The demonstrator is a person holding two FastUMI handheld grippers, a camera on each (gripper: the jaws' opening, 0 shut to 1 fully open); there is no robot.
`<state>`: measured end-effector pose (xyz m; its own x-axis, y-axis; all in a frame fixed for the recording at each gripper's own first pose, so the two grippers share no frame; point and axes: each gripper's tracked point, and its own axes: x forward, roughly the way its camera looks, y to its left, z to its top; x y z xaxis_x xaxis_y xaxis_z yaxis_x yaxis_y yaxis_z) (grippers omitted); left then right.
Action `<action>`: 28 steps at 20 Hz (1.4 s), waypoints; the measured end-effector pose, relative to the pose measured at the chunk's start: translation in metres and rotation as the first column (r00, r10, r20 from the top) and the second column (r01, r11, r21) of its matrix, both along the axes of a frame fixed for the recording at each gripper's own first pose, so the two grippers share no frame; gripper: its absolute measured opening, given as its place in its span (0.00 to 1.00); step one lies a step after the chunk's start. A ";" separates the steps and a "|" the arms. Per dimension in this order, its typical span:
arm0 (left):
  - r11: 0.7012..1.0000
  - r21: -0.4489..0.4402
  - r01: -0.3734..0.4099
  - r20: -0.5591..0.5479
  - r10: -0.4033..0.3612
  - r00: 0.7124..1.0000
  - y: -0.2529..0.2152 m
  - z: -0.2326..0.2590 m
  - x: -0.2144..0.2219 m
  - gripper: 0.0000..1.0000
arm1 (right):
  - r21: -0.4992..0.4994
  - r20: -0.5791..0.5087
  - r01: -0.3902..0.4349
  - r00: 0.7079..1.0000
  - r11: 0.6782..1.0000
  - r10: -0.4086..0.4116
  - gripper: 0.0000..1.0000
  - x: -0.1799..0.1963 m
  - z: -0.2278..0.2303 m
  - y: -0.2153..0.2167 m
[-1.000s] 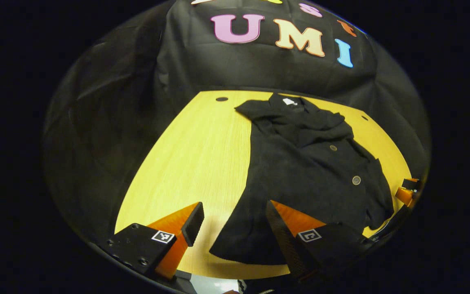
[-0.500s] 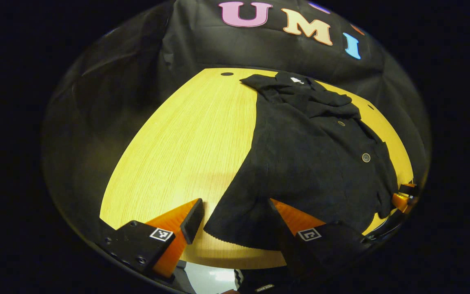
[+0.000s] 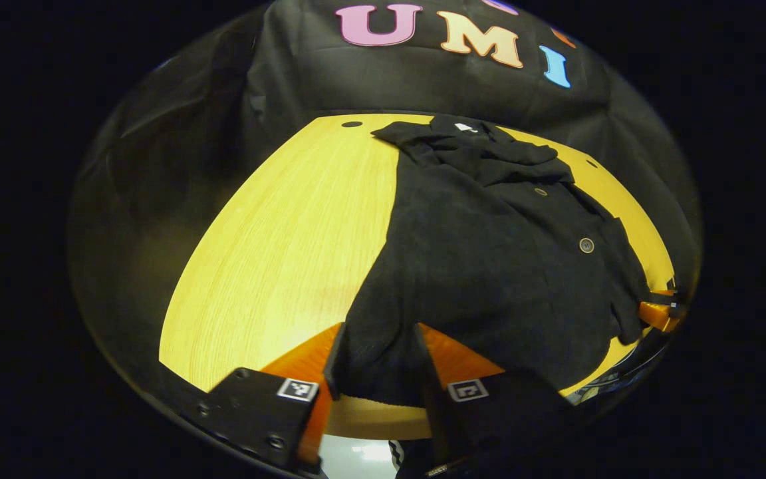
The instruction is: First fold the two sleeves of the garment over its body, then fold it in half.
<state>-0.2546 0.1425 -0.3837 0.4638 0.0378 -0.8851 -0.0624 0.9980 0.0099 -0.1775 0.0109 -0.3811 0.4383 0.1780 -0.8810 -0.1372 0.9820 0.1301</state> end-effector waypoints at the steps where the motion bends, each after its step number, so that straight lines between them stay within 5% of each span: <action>1: 1.000 -0.017 -0.001 0.009 0.001 1.000 -0.006 0.001 0.000 0.47 | 0.034 -0.007 0.005 1.000 0.999 -0.004 0.32 -0.001 -0.001 0.004; 2: 0.999 -0.028 -0.016 0.014 0.017 1.000 -0.010 0.000 0.001 0.30 | 0.056 -0.007 0.023 1.000 0.998 -0.023 0.14 0.000 0.000 0.005; 4: 0.997 -0.049 -0.063 0.031 0.064 0.997 -0.011 0.000 0.000 0.02 | 0.126 -0.033 0.042 0.999 0.991 -0.038 0.11 0.000 -0.002 0.010; 5: 0.994 -0.075 -0.085 0.027 0.087 0.996 -0.014 0.002 -0.002 0.00 | 0.166 -0.061 0.062 0.997 0.984 -0.053 0.11 -0.003 -0.002 0.010; 7: 0.990 -0.109 -0.094 0.026 0.097 0.995 -0.021 0.004 -0.010 0.00 | 0.205 -0.090 0.082 0.994 0.975 -0.064 0.11 -0.008 0.000 0.009; 13: 0.997 -0.068 -0.030 0.018 0.032 0.999 -0.025 0.004 -0.019 0.00 | 0.106 -0.053 0.000 0.999 0.994 0.005 0.11 -0.004 0.002 0.009; 14: 0.997 -0.069 -0.037 0.016 0.038 0.999 -0.023 0.003 -0.019 0.00 | 0.099 -0.045 -0.009 0.999 0.995 0.014 0.04 -0.003 0.002 0.009; 17: 0.989 -0.125 -0.080 0.016 0.082 0.996 -0.032 0.016 -0.018 0.00 | 0.135 0.008 -0.004 1.000 0.991 0.003 0.03 0.004 0.024 0.016; 28: 0.971 -0.228 -0.071 0.197 0.118 0.973 -0.033 0.095 0.081 0.00 | 0.187 0.236 -0.043 0.972 0.981 -0.002 0.03 0.094 0.115 0.031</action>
<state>-0.1735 0.1099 -0.2890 0.6420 -0.0929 -0.7611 -0.1340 0.9638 -0.2306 -0.0837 0.0423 -0.2663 0.6227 0.3429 -0.7033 -0.2058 0.9390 0.2756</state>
